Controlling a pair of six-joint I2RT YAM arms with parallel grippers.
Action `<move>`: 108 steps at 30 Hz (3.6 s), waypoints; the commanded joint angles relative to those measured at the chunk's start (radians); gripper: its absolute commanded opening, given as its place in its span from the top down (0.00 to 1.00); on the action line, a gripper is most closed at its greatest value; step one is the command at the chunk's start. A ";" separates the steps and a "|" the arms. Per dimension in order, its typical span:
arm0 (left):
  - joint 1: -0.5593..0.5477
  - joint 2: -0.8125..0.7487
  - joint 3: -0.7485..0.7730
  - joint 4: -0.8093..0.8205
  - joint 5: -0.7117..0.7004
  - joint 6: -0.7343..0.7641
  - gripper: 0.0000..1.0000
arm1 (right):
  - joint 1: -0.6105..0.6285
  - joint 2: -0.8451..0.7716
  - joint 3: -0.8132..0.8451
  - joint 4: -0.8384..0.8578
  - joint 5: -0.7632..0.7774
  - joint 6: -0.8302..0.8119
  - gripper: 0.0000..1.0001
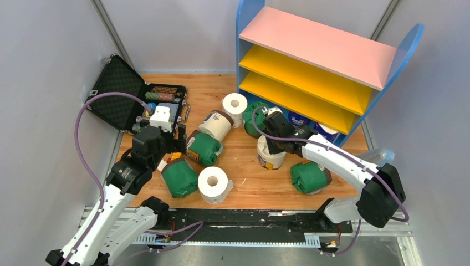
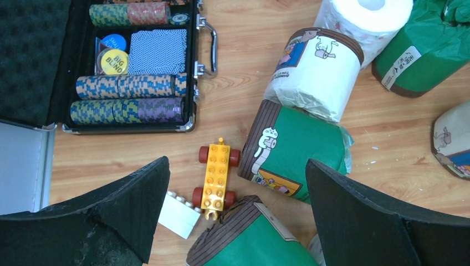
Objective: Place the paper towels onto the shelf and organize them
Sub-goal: Pick up the paper towel from the center of the board.
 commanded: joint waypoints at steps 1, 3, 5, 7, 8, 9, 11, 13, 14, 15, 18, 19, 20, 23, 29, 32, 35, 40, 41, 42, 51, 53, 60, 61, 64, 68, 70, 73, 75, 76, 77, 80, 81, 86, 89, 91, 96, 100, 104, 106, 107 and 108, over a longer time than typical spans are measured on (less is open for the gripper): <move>0.007 -0.006 -0.001 0.035 0.007 -0.001 0.00 | -0.002 0.101 -0.046 0.005 0.042 0.006 1.00; 0.006 -0.007 -0.001 0.034 0.007 -0.001 0.00 | -0.002 0.114 -0.050 0.000 0.043 0.012 1.00; 0.006 -0.007 -0.001 0.033 0.008 -0.001 0.00 | -0.002 0.116 -0.044 -0.014 0.042 0.018 1.00; 0.007 -0.007 -0.001 0.033 0.010 -0.001 0.00 | -0.001 0.101 -0.032 -0.028 0.038 0.021 0.98; 0.007 -0.007 -0.001 0.033 0.010 -0.001 0.00 | -0.001 0.087 -0.025 -0.032 0.033 0.021 0.96; 0.007 -0.007 -0.001 0.033 0.010 -0.001 0.00 | -0.001 0.070 -0.018 -0.034 0.031 0.020 0.95; 0.007 -0.007 -0.001 0.033 0.009 -0.001 0.00 | 0.000 0.033 0.003 -0.043 0.026 0.017 0.90; 0.007 -0.008 -0.001 0.033 0.007 -0.001 0.00 | -0.002 0.001 0.031 -0.050 0.027 0.012 0.84; 0.006 -0.010 -0.001 0.033 0.006 -0.001 0.00 | -0.001 -0.015 0.043 -0.055 0.026 0.011 0.82; 0.007 -0.010 -0.001 0.033 0.005 -0.001 0.00 | 0.000 -0.028 0.055 -0.057 0.026 0.007 0.79; 0.007 -0.012 -0.001 0.034 0.003 0.000 0.00 | 0.001 -0.063 0.090 -0.072 0.022 0.000 0.70; 0.007 -0.013 -0.001 0.034 0.001 -0.002 0.00 | 0.003 -0.069 0.100 -0.079 0.019 -0.002 0.68; 0.007 -0.013 -0.001 0.033 0.001 -0.002 0.00 | 0.009 -0.076 0.109 -0.083 0.018 -0.002 0.66; 0.006 -0.015 -0.001 0.033 0.002 -0.003 0.00 | 0.039 -0.089 0.128 -0.086 0.014 -0.003 0.61; 0.008 -0.023 -0.002 0.035 -0.001 -0.003 0.00 | 0.128 -0.064 0.152 -0.085 0.034 -0.013 0.53; 0.008 -0.026 -0.003 0.035 -0.002 -0.004 0.00 | 0.163 -0.021 0.165 -0.086 0.038 -0.028 0.52; 0.008 -0.030 -0.003 0.035 -0.002 -0.004 0.00 | 0.169 0.016 0.165 -0.090 0.075 -0.025 0.51; 0.008 -0.033 -0.003 0.035 0.001 -0.004 0.00 | 0.169 0.062 0.167 -0.091 0.146 -0.033 0.48; 0.008 -0.033 -0.003 0.036 0.001 -0.004 0.00 | 0.169 0.070 0.168 -0.089 0.158 -0.037 0.47; 0.008 -0.034 -0.003 0.036 0.001 -0.004 0.00 | 0.170 0.080 0.167 -0.087 0.169 -0.041 0.46; 0.011 -0.040 -0.004 0.036 0.003 -0.004 0.00 | 0.169 0.175 0.167 -0.060 0.223 -0.070 0.43; 0.011 -0.041 -0.004 0.036 0.004 -0.004 0.00 | 0.169 0.195 0.165 -0.057 0.238 -0.074 0.43; 0.012 -0.046 -0.004 0.036 0.008 -0.006 0.00 | 0.169 0.265 0.156 -0.054 0.268 -0.091 0.43; 0.013 -0.046 -0.004 0.036 0.008 -0.006 0.00 | 0.170 0.273 0.158 -0.055 0.268 -0.095 0.43; 0.013 -0.049 -0.004 0.037 0.010 -0.006 0.00 | 0.182 0.271 0.168 -0.060 0.271 -0.098 0.44; 0.014 -0.054 -0.004 0.038 0.013 -0.006 0.00 | 0.196 0.242 0.190 -0.065 0.292 -0.117 0.43; 0.014 -0.056 -0.004 0.038 0.013 -0.006 0.00 | 0.196 0.233 0.198 -0.064 0.308 -0.134 0.42; 0.016 -0.061 -0.004 0.038 0.013 -0.006 0.00 | 0.195 0.233 0.204 -0.058 0.355 -0.164 0.41; 0.016 -0.064 -0.004 0.038 0.012 -0.006 0.00 | 0.193 0.244 0.204 -0.051 0.375 -0.183 0.40; 0.017 -0.064 -0.005 0.038 0.012 -0.006 0.00 | 0.193 0.251 0.205 -0.050 0.384 -0.187 0.40; 0.017 -0.066 -0.005 0.038 0.011 -0.006 0.00 | 0.193 0.259 0.207 -0.049 0.391 -0.190 0.40; 0.017 -0.068 -0.006 0.038 0.013 -0.006 0.00 | 0.194 0.273 0.210 -0.049 0.404 -0.189 0.40; 0.017 -0.068 -0.006 0.038 0.014 -0.006 0.00 | 0.193 0.274 0.209 -0.046 0.400 -0.192 0.40; 0.019 -0.068 -0.005 0.039 0.020 -0.006 0.00 | 0.191 0.276 0.180 0.004 0.363 -0.227 0.40; 0.019 -0.069 -0.006 0.039 0.022 -0.006 0.00 | 0.181 0.285 0.159 0.042 0.331 -0.243 0.41; 0.019 -0.070 -0.006 0.039 0.023 -0.006 0.00 | 0.175 0.293 0.148 0.062 0.314 -0.253 0.41; 0.021 -0.071 -0.006 0.039 0.025 -0.006 0.00 | 0.158 0.327 0.138 0.077 0.307 -0.277 0.44; 0.020 -0.073 -0.007 0.038 0.025 -0.007 0.00 | 0.158 0.317 0.139 0.067 0.284 -0.283 0.57; 0.020 -0.074 -0.006 0.039 0.026 -0.008 0.00 | 0.159 0.268 0.159 0.019 0.275 -0.281 0.73; 0.020 -0.075 -0.006 0.039 0.027 -0.007 0.00 | 0.158 0.240 0.174 -0.014 0.272 -0.285 0.77; 0.020 -0.076 -0.006 0.040 0.027 -0.007 0.00 | 0.158 0.224 0.182 -0.030 0.273 -0.291 0.78; 0.021 -0.076 -0.006 0.039 0.028 -0.008 0.00 | 0.159 0.208 0.191 -0.042 0.276 -0.298 0.79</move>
